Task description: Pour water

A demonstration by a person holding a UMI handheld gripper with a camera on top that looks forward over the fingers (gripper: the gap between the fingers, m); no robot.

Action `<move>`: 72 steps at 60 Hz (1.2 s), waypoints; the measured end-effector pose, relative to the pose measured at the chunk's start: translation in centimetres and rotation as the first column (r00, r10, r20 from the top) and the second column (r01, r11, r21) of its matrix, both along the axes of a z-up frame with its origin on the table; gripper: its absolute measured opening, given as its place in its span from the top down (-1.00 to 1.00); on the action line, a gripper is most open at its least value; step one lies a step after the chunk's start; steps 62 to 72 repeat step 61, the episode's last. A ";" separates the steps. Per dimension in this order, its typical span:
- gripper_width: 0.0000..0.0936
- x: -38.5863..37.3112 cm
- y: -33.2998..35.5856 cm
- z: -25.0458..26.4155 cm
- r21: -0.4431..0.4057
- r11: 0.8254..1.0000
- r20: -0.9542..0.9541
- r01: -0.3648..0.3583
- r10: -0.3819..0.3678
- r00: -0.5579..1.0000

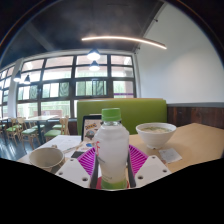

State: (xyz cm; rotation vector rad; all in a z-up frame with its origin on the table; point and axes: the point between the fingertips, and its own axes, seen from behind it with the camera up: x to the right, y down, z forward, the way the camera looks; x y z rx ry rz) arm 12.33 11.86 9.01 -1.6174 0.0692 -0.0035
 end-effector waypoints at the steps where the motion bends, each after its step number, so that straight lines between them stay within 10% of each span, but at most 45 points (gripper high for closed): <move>1: 0.03 0.0 0.0 0.0 0.000 1.000 0.002 0.000 0.000 1.000; 16: -0.81 -0.1 -1.6 -1.8 -0.121 0.992 -0.072 -0.035 0.026 0.997; 50: -0.77 -2.9 -24.8 1.9 -0.131 0.991 0.054 -0.006 0.013 0.998; 72: -0.76 -2.8 -27.4 2.2 -0.111 0.994 0.000 -0.013 0.013 1.000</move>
